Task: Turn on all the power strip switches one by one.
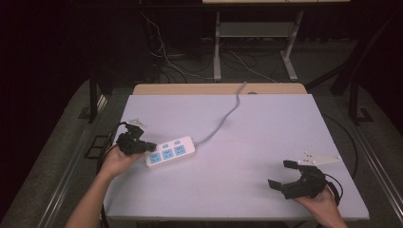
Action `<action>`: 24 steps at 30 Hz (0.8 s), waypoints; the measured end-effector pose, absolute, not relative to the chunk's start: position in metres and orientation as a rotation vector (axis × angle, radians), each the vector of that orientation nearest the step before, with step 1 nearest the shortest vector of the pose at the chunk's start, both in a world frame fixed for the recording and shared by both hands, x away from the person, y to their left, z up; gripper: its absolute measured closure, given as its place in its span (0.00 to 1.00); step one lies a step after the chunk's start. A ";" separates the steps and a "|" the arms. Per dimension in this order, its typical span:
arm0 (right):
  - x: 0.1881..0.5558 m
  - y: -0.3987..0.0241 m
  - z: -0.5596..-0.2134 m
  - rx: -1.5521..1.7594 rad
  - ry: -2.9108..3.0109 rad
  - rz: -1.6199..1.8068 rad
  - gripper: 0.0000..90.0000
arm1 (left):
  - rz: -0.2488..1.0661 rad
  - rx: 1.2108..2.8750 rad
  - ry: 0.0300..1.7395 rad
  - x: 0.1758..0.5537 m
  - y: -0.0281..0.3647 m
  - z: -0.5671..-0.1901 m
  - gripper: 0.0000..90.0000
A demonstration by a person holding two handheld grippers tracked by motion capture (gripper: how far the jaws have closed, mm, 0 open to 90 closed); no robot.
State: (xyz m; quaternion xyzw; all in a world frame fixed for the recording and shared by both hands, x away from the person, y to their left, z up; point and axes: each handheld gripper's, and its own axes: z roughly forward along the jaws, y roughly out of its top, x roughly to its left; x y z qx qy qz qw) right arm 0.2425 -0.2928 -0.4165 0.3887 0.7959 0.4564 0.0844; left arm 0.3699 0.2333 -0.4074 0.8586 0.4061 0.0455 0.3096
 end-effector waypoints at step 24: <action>0.243 -0.294 -0.417 1.157 2.370 1.374 0.01 | 0.127 2.259 1.082 0.368 0.233 -0.406 0.99</action>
